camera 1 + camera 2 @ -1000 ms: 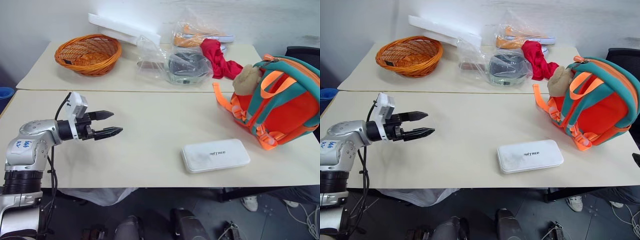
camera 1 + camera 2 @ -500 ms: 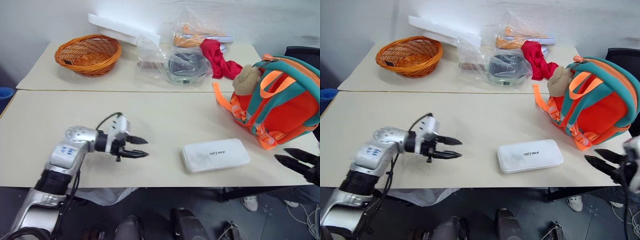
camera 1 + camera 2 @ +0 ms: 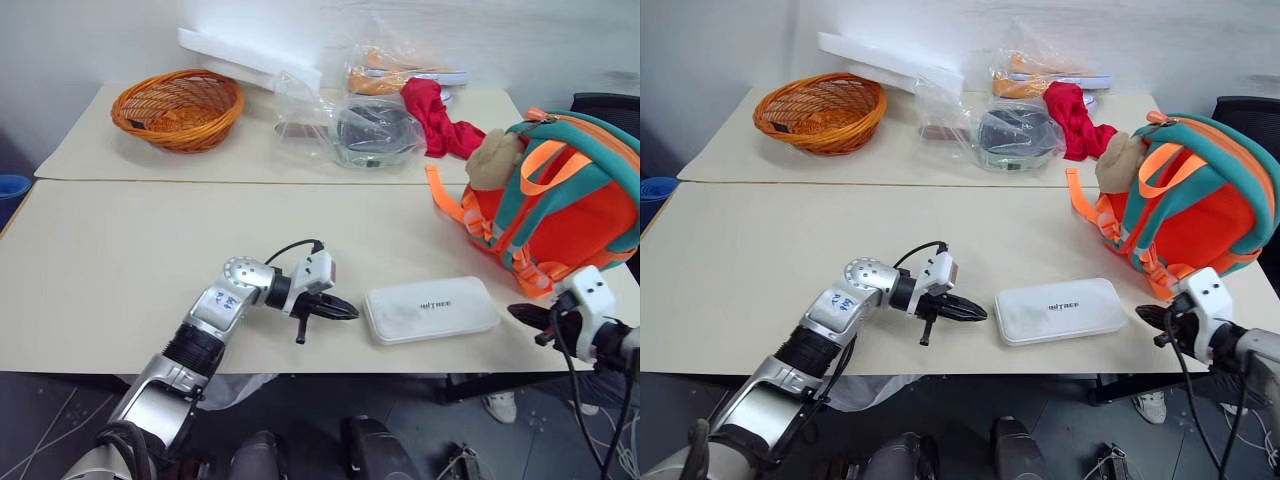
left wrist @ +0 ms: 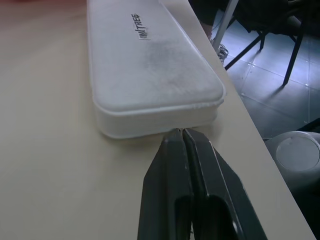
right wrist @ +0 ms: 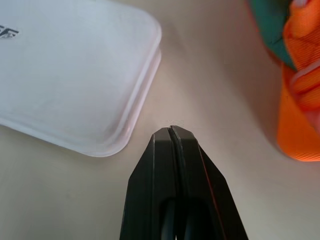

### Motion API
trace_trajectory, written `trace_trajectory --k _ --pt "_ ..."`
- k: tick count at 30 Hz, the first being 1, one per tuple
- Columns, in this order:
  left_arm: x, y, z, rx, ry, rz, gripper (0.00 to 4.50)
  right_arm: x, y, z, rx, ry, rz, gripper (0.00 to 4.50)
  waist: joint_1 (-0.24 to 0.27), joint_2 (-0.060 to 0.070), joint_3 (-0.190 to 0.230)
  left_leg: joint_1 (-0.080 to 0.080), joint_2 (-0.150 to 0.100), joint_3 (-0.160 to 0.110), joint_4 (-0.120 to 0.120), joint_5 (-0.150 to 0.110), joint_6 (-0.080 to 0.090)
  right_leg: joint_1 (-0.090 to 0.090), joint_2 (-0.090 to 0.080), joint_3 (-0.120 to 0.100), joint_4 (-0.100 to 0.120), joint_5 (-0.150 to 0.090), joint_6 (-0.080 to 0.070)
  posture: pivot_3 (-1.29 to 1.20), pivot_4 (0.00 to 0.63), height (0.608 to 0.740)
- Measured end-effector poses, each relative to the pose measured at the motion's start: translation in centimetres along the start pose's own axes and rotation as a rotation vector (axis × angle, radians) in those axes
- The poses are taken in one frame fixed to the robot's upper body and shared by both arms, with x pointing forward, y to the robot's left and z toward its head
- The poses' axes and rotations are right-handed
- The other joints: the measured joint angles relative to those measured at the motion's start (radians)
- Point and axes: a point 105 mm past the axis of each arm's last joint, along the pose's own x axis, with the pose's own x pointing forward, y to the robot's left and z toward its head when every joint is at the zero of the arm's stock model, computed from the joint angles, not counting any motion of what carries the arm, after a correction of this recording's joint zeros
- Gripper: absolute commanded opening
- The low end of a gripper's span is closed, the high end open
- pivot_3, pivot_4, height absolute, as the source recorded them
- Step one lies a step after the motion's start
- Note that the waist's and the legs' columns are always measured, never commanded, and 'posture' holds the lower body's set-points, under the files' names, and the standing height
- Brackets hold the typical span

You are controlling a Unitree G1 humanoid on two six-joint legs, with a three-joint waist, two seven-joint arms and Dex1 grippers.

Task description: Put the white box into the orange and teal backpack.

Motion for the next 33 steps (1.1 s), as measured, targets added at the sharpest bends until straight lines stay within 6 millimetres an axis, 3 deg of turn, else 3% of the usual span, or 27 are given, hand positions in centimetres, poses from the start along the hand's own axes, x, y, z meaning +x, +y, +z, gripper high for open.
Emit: trace_trajectory --k 4,7,12,14,16,19,21,25,28,33 --pt "-0.5 0.7 -0.7 -0.012 0.024 0.052 0.06 1.5 1.9 0.3 -0.01 -0.021 0.051 0.0 0.002 0.001 0.0 0.0 0.0 -0.001 0.0 0.001 0.0 -0.001 0.0 0.0 0.003 0.0 0.0 0.0 0.15 0.74" --pt "-2.7 1.7 -1.4 -0.028 0.054 0.125 0.06 2.1 3.6 1.0 -0.038 -0.052 0.093 0.0 0.0 0.001 0.0 0.0 0.0 -0.001 0.001 0.002 0.0 -0.001 0.0 -0.001 0.003 0.0 0.0 0.0 0.15 0.74" --pt "-6.7 2.8 -2.0 -0.079 0.076 0.234 0.06 2.7 4.9 1.6 -0.039 -0.085 0.107 0.0 0.003 0.001 0.0 0.0 -0.001 -0.001 0.0 0.001 0.0 -0.001 -0.001 -0.002 0.002 0.0 0.0 0.0 0.15 0.74" --pt "-8.4 3.1 -2.5 -0.205 0.055 0.276 0.44 3.1 5.1 1.4 -0.024 -0.084 0.099 0.0 0.004 0.001 0.0 0.0 -0.001 0.0 0.0 0.001 0.0 -0.001 -0.001 -0.005 0.002 0.0 0.0 0.0 0.15 0.74" --pt "-8.7 2.9 -2.8 -0.337 0.03 0.264 0.87 3.2 5.1 1.3 -0.02 -0.085 0.088 0.0 0.005 0.001 0.0 -0.001 -0.001 0.0 0.001 0.001 0.0 -0.001 -0.001 -0.011 0.002 0.0 0.0 0.0 0.15 0.74" --pt "-8.8 2.6 -2.6 -0.682 -0.022 0.204 1.77 3.3 5.0 1.4 -0.025 -0.089 0.069 0.0 0.008 0.001 0.0 -0.004 -0.002 -0.004 0.005 0.001 0.001 -0.001 0.0 -0.016 0.003 0.0 0.0 0.0 0.15 0.74" --pt "-8.9 2.7 -2.0 -0.779 -0.034 0.196 2.36 3.4 5.0 1.4 -0.024 -0.09 0.066 0.0 0.007 0.001 0.0 -0.004 -0.002 -0.004 0.005 0.001 0.001 -0.001 0.0 -0.016 0.004 0.0 0.0 0.0 0.15 0.74" --pt "-7.7 1.4 -1.9 -0.925 -0.015 0.116 3.6 3.5 5.1 1.3 -0.018 -0.092 0.06 0.0 0.004 0.001 0.0 -0.004 -0.001 -0.004 0.005 0.001 0.001 -0.001 -0.001 -0.015 0.004 0.0 0.0 0.0 0.15 0.74" --pt "-6.3 1.7 -0.8 -1.008 0.006 0.093 4.41 4.0 5.4 1.4 -0.015 -0.109 0.057 0.0 0.006 0.001 0.0 -0.004 -0.001 -0.007 0.007 0.001 0.0 0.0 -0.001 -0.018 0.005 -0.001 -0.001 0.0 0.15 0.74" --pt "-4.2 1.5 -0.2 -1.039 0.047 0.051 4.41 5.2 6.6 1.6 -0.002 -0.139 0.076 0.0 0.006 0.001 0.0 -0.002 -0.001 -0.007 0.007 0.001 0.0 0.001 -0.003 -0.018 0.006 -0.001 -0.001 0.0 0.15 0.74"
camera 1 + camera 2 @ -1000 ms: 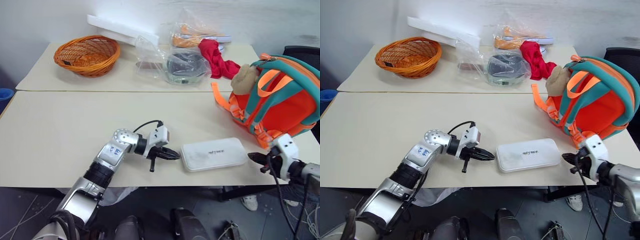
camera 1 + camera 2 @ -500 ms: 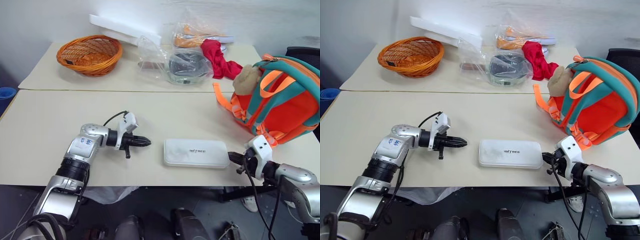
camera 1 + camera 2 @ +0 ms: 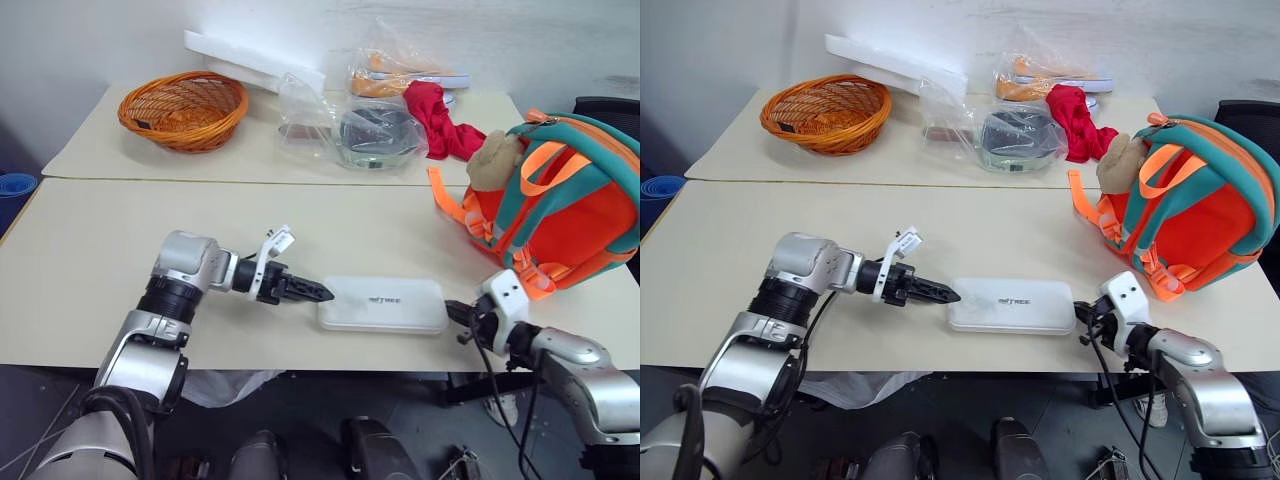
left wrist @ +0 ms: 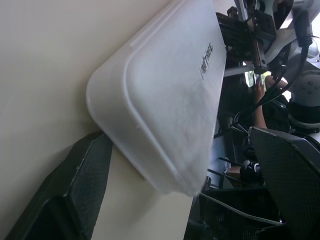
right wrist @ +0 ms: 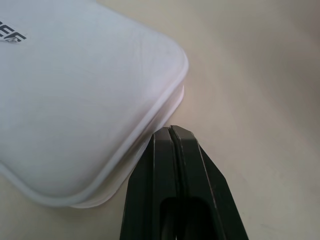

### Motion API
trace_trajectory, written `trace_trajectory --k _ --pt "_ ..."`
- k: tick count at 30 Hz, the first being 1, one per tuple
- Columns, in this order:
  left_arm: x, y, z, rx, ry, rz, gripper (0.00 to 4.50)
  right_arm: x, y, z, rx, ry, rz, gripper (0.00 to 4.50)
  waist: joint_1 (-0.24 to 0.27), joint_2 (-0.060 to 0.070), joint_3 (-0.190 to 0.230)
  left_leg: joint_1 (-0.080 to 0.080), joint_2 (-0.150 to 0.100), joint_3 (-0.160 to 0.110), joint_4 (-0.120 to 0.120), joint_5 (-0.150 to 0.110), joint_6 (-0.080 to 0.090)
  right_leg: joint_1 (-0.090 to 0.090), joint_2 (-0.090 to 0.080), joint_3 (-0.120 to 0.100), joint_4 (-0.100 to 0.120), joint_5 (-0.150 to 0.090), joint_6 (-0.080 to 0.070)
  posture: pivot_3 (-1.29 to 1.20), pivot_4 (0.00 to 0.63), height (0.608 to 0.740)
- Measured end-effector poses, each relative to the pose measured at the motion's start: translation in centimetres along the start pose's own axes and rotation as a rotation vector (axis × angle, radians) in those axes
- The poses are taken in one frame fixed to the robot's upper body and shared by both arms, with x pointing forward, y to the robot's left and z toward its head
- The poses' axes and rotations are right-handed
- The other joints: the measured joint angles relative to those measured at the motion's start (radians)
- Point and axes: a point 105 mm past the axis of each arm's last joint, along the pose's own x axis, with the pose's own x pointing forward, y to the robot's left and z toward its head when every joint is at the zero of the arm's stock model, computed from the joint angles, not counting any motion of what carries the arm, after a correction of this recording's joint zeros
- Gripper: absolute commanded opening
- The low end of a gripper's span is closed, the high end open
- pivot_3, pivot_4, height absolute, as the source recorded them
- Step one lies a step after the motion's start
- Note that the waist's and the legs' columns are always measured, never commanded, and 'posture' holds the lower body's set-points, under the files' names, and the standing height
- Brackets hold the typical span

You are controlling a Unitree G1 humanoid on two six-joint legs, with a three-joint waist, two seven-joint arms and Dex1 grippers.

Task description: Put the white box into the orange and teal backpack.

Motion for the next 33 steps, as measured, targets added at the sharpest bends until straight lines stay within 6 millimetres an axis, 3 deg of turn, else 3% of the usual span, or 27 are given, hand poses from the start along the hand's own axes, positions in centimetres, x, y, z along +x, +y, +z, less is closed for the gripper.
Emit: trace_trajectory --k 4,7,11,13,16,20,23,25,29,33 --pt "2.0 -0.7 0.4 -0.035 0.008 -0.036 4.41 0.8 0.4 0.3 0.001 -0.018 -0.008 0.0 0.005 0.0 0.0 0.0 -0.001 -0.002 0.001 0.0 0.001 0.001 -0.002 -0.002 0.0 0.0 0.0 0.0 0.15 0.74" --pt "2.8 -0.7 0.9 -0.078 -0.026 -0.054 3.83 0.8 0.4 0.4 0.0 -0.022 -0.014 0.0 0.012 0.0 0.0 -0.001 -0.001 -0.003 0.001 0.0 0.001 0.001 -0.002 -0.003 -0.001 0.0 0.0 0.0 0.15 0.74" --pt "2.5 0.0 1.1 -0.142 -0.073 -0.058 2.64 0.2 0.7 0.0 -0.003 -0.025 -0.02 0.17 0.016 0.0 0.0 -0.004 0.0 -0.005 0.001 0.0 0.0 -0.001 -0.001 -0.005 -0.001 0.0 -0.001 0.0 0.15 0.74" --pt "2.2 -0.3 1.5 -0.142 -0.1 -0.086 2.03 -1.0 0.5 -0.4 0.007 -0.024 -0.048 0.58 0.019 0.0 0.0 -0.004 0.0 -0.005 0.0 -0.001 -0.001 -0.002 -0.001 -0.005 -0.001 -0.001 -0.002 0.0 0.15 0.74" --pt "1.5 -1.0 2.1 -0.135 -0.139 -0.128 1.27 -3.9 -0.6 -0.7 0.037 -0.035 -0.133 1.56 0.024 0.0 0.0 -0.005 0.0 -0.006 0.0 -0.001 -0.002 -0.002 -0.001 -0.007 -0.001 -0.002 -0.002 0.0 0.15 0.74" --pt "-0.8 -0.9 2.6 -0.115 -0.201 -0.085 1.19 -8.7 -3.1 1.0 0.058 -0.106 -0.302 2.88 0.017 0.0 0.0 -0.004 0.001 -0.006 0.0 -0.001 -0.003 -0.001 0.0 -0.006 0.0 -0.002 -0.002 0.0 0.15 0.74" --pt "-2.6 -1.4 3.3 -0.089 -0.271 -0.1 1.19 -10.6 -4.9 2.7 0.085 -0.186 -0.4 3.91 0.009 0.0 0.0 -0.003 0.0 -0.006 0.0 0.0 -0.004 -0.001 -0.001 -0.006 0.002 -0.002 -0.002 0.0 0.15 0.74" --pt "-4.0 -1.8 3.7 -0.067 -0.323 -0.111 1.19 -10.4 -6.0 4.4 0.111 -0.258 -0.424 4.47 0.002 0.0 0.001 -0.002 0.0 -0.007 0.0 0.0 -0.005 -0.001 -0.001 -0.006 0.003 -0.001 -0.003 0.0 0.15 0.74" --pt "-6.0 -3.0 4.4 -0.024 -0.397 -0.156 1.19 -8.4 -7.9 6.6 0.172 -0.346 -0.425 4.5 -0.004 0.001 0.001 -0.002 0.0 -0.007 0.0 0.003 -0.003 -0.001 -0.001 -0.007 0.005 -0.001 -0.003 0.0 0.15 0.74" --pt "-7.8 -4.0 4.9 0.029 -0.461 -0.184 1.19 -3.7 -9.9 9.1 0.209 -0.378 -0.429 4.5 -0.007 0.003 0.003 -0.003 0.0 -0.007 -0.001 0.003 -0.004 -0.003 0.0 -0.007 0.005 -0.002 -0.004 0.0 0.15 0.74"
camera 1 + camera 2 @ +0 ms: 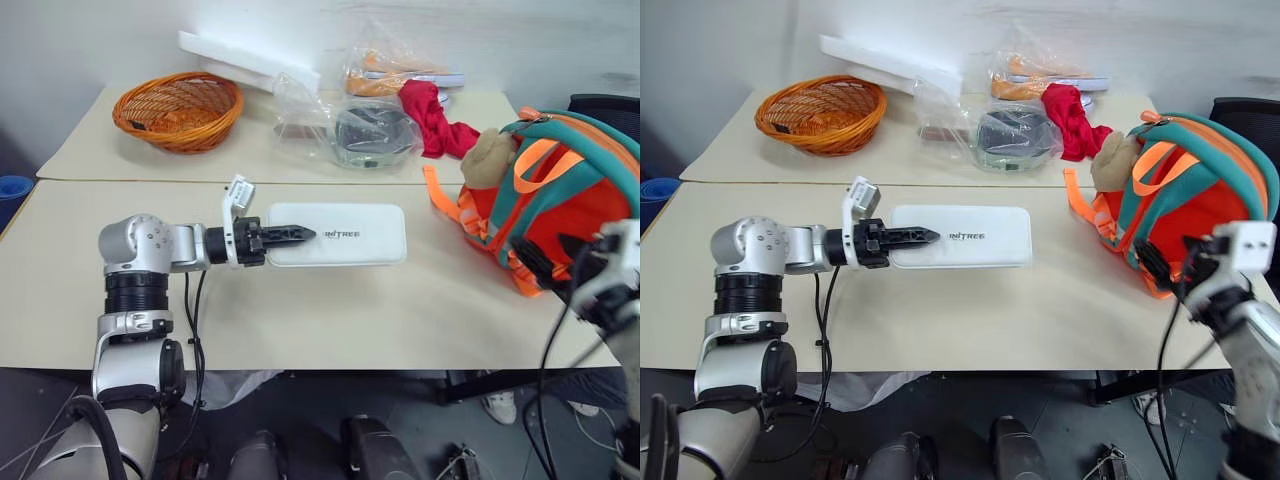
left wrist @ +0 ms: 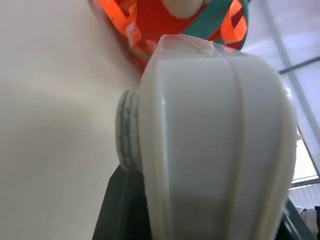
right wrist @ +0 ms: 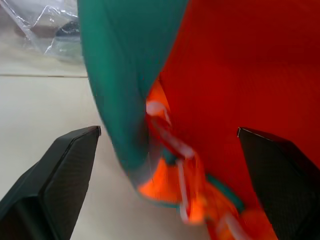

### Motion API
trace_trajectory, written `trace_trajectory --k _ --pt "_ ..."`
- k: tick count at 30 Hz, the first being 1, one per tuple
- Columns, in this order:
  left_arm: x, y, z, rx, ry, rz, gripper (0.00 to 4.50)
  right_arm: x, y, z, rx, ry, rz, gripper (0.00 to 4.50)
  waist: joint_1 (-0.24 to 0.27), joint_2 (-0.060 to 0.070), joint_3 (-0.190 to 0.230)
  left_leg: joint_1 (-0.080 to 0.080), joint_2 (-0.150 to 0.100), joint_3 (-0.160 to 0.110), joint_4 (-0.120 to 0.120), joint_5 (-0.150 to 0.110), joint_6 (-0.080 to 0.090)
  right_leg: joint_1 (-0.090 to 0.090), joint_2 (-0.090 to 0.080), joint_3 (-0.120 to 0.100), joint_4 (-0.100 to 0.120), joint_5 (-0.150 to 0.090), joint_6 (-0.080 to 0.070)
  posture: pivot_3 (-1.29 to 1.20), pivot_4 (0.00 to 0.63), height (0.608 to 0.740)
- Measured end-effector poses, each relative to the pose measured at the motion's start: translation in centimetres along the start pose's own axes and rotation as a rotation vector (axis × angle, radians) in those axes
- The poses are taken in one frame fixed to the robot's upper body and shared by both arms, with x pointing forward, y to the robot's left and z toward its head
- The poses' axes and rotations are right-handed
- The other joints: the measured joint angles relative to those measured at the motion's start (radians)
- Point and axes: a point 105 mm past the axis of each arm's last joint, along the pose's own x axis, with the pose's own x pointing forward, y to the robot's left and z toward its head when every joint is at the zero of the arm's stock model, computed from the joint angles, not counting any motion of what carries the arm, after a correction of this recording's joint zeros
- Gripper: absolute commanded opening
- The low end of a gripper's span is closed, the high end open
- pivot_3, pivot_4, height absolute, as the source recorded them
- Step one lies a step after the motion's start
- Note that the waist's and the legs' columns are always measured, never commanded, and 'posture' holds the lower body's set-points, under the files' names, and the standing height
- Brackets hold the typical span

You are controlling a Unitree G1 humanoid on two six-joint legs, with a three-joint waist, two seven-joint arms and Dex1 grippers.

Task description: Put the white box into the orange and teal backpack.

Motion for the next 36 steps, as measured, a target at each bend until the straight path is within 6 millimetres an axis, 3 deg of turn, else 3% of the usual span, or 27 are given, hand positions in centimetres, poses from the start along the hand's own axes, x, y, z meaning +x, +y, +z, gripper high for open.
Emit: trace_trajectory --k 2,5,7,11,17,20,21,24,30,36 --pt "0.0 -0.9 0.3 0.035 -0.005 -0.027 1.19 2.4 1.2 0.2 0.024 -0.004 0.026 4.5 0.0 0.002 0.001 -0.001 0.0 0.001 0.0 0.0 0.0 -0.001 0.0 0.0 0.0 0.0 0.0 0.0 0.15 0.74" --pt "-0.1 -1.7 0.7 0.082 -0.016 -0.049 1.19 4.5 2.6 0.3 0.028 -0.004 0.085 4.5 0.003 0.002 0.001 -0.001 0.001 0.001 -0.001 0.001 -0.002 -0.002 0.002 0.0 0.0 -0.001 0.0 0.0 0.15 0.74" --pt "-0.1 -2.1 0.8 0.102 -0.021 -0.057 1.19 5.1 2.7 0.4 0.026 -0.014 0.092 4.11 0.005 0.002 0.001 -0.001 0.001 0.001 0.0 0.001 -0.002 -0.001 0.001 0.0 0.0 -0.002 0.001 0.0 0.15 0.74" --pt "-0.7 -1.3 1.2 0.129 -0.069 -0.003 1.19 6.2 2.3 0.6 0.014 -0.043 0.077 2.88 0.001 0.003 0.002 -0.001 0.0 0.002 0.0 0.001 -0.002 -0.002 0.001 0.001 0.0 -0.003 0.002 0.0 0.15 0.74" --pt "-1.6 -1.1 2.4 0.173 -0.148 0.04 1.19 6.2 3.2 0.2 -0.021 -0.045 0.139 0.85 -0.001 0.003 0.002 -0.001 0.001 0.002 0.0 0.001 -0.003 -0.002 0.002 0.001 0.001 -0.003 0.002 0.0 0.15 0.74" --pt "-2.2 -0.9 3.0 0.188 -0.179 0.065 1.19 5.9 3.5 -0.2 -0.03 -0.044 0.164 0.02 -0.002 0.003 0.002 -0.001 0.001 0.002 0.0 0.001 -0.003 -0.002 0.002 0.001 0.002 -0.003 0.002 0.0 0.15 0.74" --pt "-2.5 -0.9 3.2 0.196 -0.191 0.074 1.19 5.7 3.6 -0.2 -0.031 -0.044 0.18 0.02 -0.001 0.004 0.002 -0.001 0.001 0.002 0.0 0.001 -0.003 -0.002 0.002 0.001 0.002 -0.003 0.002 0.0 0.15 0.74" --pt "-3.1 -1.0 4.5 0.25 -0.256 0.081 1.19 3.7 6.6 -0.5 -0.014 -0.036 0.377 0.02 0.002 0.004 0.003 -0.001 0.002 0.001 0.0 0.001 -0.004 -0.002 0.003 0.0 0.001 -0.003 0.001 0.0 0.15 0.74" --pt "-4.2 -4.2 6.7 0.465 -0.356 -0.055 1.19 -4.1 12.6 1.0 -0.033 0.077 0.823 0.02 0.007 0.007 0.008 -0.002 0.002 0.001 -0.002 0.0 -0.005 -0.002 0.003 0.0 -0.001 -0.004 0.002 0.0 0.15 0.74" --pt "-3.8 -7.4 8.1 0.619 -0.393 -0.189 1.19 -11.4 15.0 4.0 0.01 0.174 1.117 0.02 0.011 0.004 0.011 -0.001 0.001 0.0 -0.001 0.0 -0.003 0.0 0.002 0.0 -0.002 -0.004 0.002 0.0 0.15 0.74"
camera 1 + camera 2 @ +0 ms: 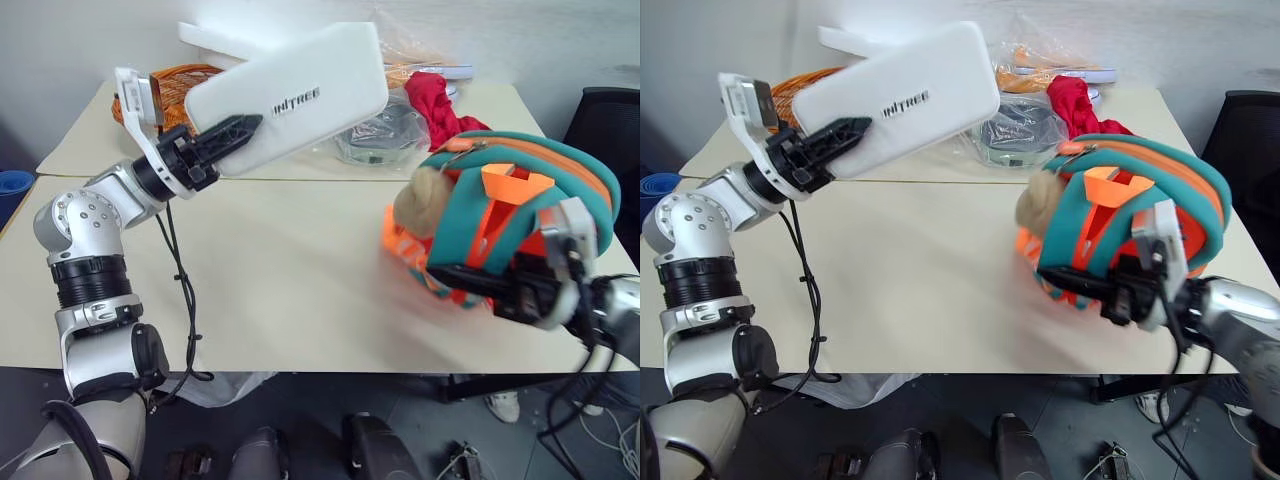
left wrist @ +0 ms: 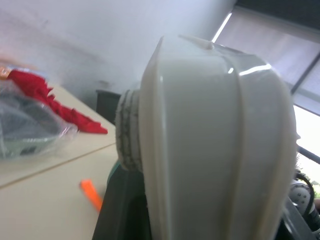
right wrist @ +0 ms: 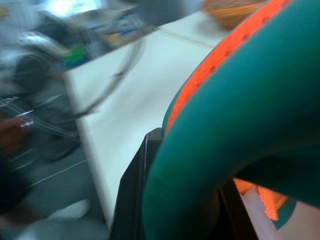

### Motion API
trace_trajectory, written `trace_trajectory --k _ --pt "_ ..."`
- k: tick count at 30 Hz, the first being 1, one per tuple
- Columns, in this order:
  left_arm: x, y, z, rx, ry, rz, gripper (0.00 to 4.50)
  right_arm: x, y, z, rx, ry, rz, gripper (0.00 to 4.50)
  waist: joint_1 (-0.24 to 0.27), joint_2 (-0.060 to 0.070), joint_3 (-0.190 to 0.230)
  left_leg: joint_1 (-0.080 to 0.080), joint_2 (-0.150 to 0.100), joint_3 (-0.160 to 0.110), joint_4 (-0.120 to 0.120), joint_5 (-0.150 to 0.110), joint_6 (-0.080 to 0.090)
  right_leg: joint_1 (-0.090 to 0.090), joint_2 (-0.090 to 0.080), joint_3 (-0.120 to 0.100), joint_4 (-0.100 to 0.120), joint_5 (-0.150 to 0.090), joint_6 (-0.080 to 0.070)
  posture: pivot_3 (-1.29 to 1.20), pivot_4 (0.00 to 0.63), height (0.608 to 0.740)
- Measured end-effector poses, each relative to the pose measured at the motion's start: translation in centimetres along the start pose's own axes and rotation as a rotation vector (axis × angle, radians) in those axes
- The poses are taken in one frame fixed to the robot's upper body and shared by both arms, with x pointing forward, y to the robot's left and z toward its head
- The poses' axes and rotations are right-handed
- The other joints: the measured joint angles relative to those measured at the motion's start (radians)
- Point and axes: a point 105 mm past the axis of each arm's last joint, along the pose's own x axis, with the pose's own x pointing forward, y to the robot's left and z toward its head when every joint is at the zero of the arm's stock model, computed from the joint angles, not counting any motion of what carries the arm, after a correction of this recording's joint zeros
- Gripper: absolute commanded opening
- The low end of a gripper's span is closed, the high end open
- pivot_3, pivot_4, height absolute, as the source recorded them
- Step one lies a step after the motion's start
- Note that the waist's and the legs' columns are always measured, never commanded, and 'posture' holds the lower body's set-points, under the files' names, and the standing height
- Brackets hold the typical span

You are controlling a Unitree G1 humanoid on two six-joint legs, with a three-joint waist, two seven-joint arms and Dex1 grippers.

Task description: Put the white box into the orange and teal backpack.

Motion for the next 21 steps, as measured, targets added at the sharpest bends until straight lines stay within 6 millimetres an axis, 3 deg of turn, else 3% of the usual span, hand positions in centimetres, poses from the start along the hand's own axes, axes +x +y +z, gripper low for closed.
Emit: trace_trajectory --k 3,6,12,21 --pt "0.5 -0.4 -0.2 0.017 -0.002 -0.045 1.19 -1.1 1.9 0.4 0.034 0.026 0.05 0.02 0.002 -0.003 0.002 0.0 0.0 -0.001 0.0 -0.001 0.002 0.002 0.0 -0.001 -0.002 0.0 0.0 0.0 0.15 0.74" --pt "1.4 -1.0 -1.7 0.021 0.044 -0.119 1.19 -1.7 2.7 0.5 0.059 0.038 0.057 0.02 0.006 -0.005 0.003 -0.001 -0.001 -0.002 0.001 -0.002 0.003 0.002 -0.002 -0.001 -0.004 0.001 0.001 0.0 0.15 0.74" --pt "2.0 -1.2 -6.4 0.109 0.219 -0.205 1.19 -2.4 2.4 -0.3 0.094 0.069 0.013 0.02 0.017 -0.005 0.003 -0.002 -0.001 -0.002 0.001 -0.002 0.004 0.002 -0.001 -0.001 -0.007 0.001 0.002 0.0 0.15 0.74" --pt "0.8 0.3 -8.7 0.301 0.452 -0.246 1.19 -3.5 0.9 -0.3 0.089 0.073 -0.069 0.02 0.022 -0.005 0.003 -0.007 -0.002 -0.006 0.004 -0.004 0.007 0.001 -0.003 -0.001 -0.008 0.001 0.002 0.0 0.15 0.74"
